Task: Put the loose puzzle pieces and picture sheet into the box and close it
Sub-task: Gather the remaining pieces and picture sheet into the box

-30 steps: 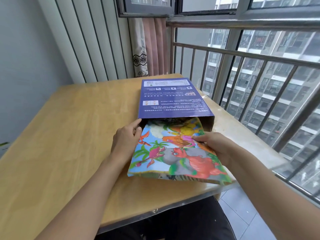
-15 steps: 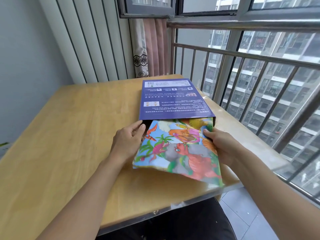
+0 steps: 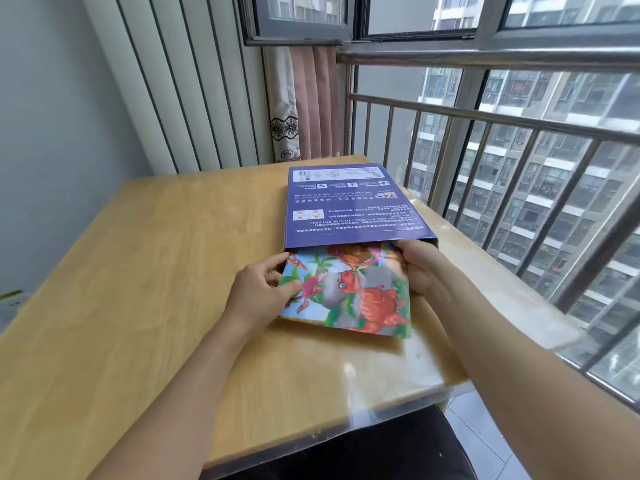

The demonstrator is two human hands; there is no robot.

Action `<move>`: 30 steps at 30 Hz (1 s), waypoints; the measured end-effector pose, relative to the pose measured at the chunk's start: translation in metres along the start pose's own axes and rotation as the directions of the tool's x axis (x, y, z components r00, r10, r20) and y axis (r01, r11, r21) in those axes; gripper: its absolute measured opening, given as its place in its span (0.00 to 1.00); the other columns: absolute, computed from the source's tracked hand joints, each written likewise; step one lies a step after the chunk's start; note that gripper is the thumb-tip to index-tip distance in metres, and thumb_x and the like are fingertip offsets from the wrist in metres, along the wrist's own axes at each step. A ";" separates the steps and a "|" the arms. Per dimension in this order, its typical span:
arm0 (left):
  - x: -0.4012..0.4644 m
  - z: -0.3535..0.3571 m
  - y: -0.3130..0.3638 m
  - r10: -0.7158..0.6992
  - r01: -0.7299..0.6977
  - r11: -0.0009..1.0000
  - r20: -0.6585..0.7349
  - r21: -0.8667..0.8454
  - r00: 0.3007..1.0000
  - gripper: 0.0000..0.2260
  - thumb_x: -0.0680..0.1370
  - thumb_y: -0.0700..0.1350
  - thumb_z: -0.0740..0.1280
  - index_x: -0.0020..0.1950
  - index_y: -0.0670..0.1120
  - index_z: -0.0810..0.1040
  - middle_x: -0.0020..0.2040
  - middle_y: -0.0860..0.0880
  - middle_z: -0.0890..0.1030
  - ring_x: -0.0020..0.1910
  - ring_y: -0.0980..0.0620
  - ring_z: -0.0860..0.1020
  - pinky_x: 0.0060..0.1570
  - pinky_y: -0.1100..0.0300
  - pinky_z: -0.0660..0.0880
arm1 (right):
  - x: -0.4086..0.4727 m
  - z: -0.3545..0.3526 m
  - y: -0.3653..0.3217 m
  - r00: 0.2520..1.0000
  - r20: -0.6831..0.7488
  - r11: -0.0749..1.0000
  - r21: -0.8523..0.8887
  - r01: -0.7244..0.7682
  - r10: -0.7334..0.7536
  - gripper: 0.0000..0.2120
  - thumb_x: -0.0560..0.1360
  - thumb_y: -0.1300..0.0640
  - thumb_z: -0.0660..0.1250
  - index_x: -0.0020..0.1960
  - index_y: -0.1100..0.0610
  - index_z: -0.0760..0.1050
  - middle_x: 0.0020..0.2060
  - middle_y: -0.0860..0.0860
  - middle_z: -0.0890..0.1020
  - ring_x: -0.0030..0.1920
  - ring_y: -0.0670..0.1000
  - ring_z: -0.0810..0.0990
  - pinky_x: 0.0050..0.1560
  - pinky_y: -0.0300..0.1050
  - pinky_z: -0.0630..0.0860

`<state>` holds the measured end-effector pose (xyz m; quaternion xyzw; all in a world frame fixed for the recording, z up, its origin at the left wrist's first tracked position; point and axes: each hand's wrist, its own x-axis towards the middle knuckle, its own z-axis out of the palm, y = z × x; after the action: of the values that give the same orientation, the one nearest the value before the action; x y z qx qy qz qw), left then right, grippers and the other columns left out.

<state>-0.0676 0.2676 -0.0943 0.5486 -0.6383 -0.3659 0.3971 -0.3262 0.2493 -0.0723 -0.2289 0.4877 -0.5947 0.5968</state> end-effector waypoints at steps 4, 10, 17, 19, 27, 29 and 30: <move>0.001 0.005 -0.009 0.019 -0.011 0.993 -0.063 0.114 0.998 0.23 0.72 0.46 0.76 0.66 0.54 0.78 0.41 0.59 0.86 0.42 0.58 0.84 0.51 0.51 0.80 | -0.013 -0.013 0.009 0.993 0.082 0.963 0.249 -0.106 0.089 0.13 0.83 0.59 0.59 0.61 0.65 0.76 0.54 0.66 0.82 0.50 0.63 0.84 0.54 0.58 0.81; 0.000 0.011 -0.006 0.055 -0.029 0.979 -0.129 0.199 0.990 0.21 0.74 0.53 0.74 0.66 0.54 0.78 0.44 0.58 0.86 0.48 0.59 0.83 0.53 0.56 0.78 | -0.033 -0.010 0.025 0.996 0.086 0.996 -0.083 0.036 -0.028 0.24 0.73 0.77 0.55 0.64 0.63 0.76 0.58 0.63 0.83 0.57 0.65 0.82 0.62 0.63 0.77; -0.001 0.011 -0.005 0.025 -0.014 0.995 -0.113 0.099 0.993 0.12 0.73 0.60 0.70 0.53 0.56 0.82 0.39 0.58 0.86 0.41 0.60 0.82 0.44 0.59 0.76 | -0.007 -0.003 0.001 0.994 0.062 0.983 -0.165 -0.076 0.088 0.16 0.79 0.74 0.55 0.61 0.62 0.74 0.51 0.60 0.83 0.44 0.58 0.84 0.44 0.53 0.81; 0.001 0.012 -0.007 0.014 -0.002 0.995 -0.120 0.100 0.993 0.05 0.77 0.53 0.70 0.47 0.53 0.81 0.35 0.59 0.84 0.37 0.65 0.80 0.42 0.60 0.74 | -0.003 0.003 -0.004 0.991 0.098 0.977 -0.203 -0.068 0.090 0.14 0.80 0.73 0.56 0.60 0.61 0.74 0.44 0.57 0.85 0.40 0.55 0.86 0.42 0.51 0.81; 0.004 0.012 -0.008 -0.010 0.037 0.989 -0.181 0.142 0.983 0.08 0.78 0.50 0.69 0.42 0.48 0.76 0.30 0.51 0.81 0.33 0.53 0.75 0.35 0.59 0.70 | -0.016 -0.012 -0.005 0.987 0.160 0.948 0.312 -0.059 0.009 0.27 0.67 0.70 0.64 0.66 0.60 0.73 0.61 0.59 0.81 0.57 0.60 0.83 0.61 0.58 0.78; 0.005 0.014 -0.007 -0.007 0.041 0.986 -0.203 0.164 0.979 0.09 0.79 0.51 0.67 0.41 0.49 0.75 0.31 0.51 0.82 0.35 0.51 0.78 0.36 0.58 0.71 | -0.029 -0.018 0.005 0.977 0.211 0.870 0.484 -0.091 -0.015 0.31 0.67 0.71 0.61 0.70 0.60 0.70 0.67 0.59 0.78 0.65 0.61 0.78 0.67 0.62 0.72; 0.005 0.015 -0.007 -0.004 0.044 0.983 -0.216 0.178 0.976 0.09 0.79 0.52 0.67 0.41 0.49 0.75 0.31 0.52 0.82 0.36 0.51 0.79 0.36 0.57 0.72 | -0.036 -0.016 0.012 0.973 0.228 0.886 0.458 -0.079 -0.031 0.28 0.70 0.72 0.59 0.69 0.60 0.71 0.65 0.59 0.79 0.63 0.61 0.80 0.65 0.62 0.74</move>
<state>-0.0783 0.2622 -0.1062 0.6266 -0.6159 -0.2494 0.4074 -0.3276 0.2902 -0.0786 -0.1405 0.2625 -0.6561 0.6934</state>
